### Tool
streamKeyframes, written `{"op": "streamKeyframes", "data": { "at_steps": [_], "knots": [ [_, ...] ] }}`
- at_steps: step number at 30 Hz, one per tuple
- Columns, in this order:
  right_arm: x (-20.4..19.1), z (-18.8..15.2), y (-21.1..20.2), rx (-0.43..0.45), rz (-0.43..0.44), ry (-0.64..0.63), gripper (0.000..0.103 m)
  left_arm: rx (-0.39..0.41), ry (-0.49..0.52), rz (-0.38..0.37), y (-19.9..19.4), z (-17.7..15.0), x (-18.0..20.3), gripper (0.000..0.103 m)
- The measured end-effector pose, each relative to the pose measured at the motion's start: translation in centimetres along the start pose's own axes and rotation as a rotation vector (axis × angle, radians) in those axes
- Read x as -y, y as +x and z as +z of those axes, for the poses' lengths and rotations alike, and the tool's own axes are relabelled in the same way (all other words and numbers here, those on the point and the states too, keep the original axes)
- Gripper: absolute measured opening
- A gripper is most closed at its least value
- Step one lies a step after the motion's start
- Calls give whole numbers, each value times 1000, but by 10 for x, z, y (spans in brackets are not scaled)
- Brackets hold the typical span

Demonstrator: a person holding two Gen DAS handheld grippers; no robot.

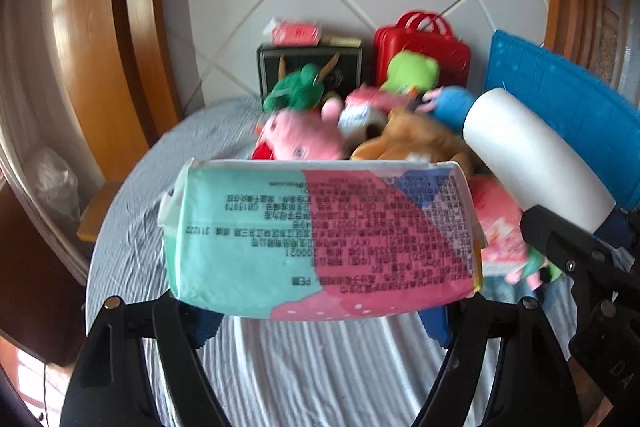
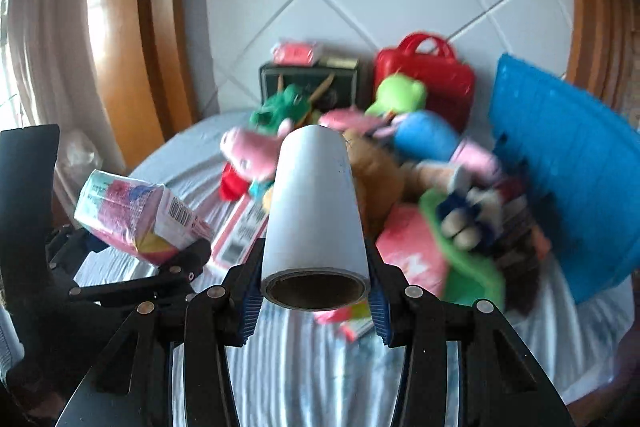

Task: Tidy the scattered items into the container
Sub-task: 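Carry the tissue pack and paper roll with both grippers over the blue crate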

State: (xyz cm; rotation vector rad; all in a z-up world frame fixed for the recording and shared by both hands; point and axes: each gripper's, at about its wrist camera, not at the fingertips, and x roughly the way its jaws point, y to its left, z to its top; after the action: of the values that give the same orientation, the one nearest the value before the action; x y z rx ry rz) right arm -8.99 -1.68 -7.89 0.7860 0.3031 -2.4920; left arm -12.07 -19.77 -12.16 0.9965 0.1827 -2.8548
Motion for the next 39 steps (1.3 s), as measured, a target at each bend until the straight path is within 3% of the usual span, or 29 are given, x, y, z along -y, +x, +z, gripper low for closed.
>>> {"op": "streamKeyframes", "data": {
  "at_steps": [7,14,21,29,34,39],
  "knots": [
    [58,26,-49,110,-28,0,44,91,17,-27,-39,28,68,78],
    [164,36,-101,187,-52,-22,44,165,5,-59,-66,52,183,78],
    [275,52,-135,237,-85,-30,44,199,20,-84,-73,84,297,78],
    [366,85,-149,313,-182,31,44,251,83,-146,-59,135,373,79],
    [415,106,-149,316,-280,35,44,262,80,-232,-57,178,408,79],
    [471,134,-138,290,-317,61,44,169,75,-324,-47,229,462,78]
  ]
}}
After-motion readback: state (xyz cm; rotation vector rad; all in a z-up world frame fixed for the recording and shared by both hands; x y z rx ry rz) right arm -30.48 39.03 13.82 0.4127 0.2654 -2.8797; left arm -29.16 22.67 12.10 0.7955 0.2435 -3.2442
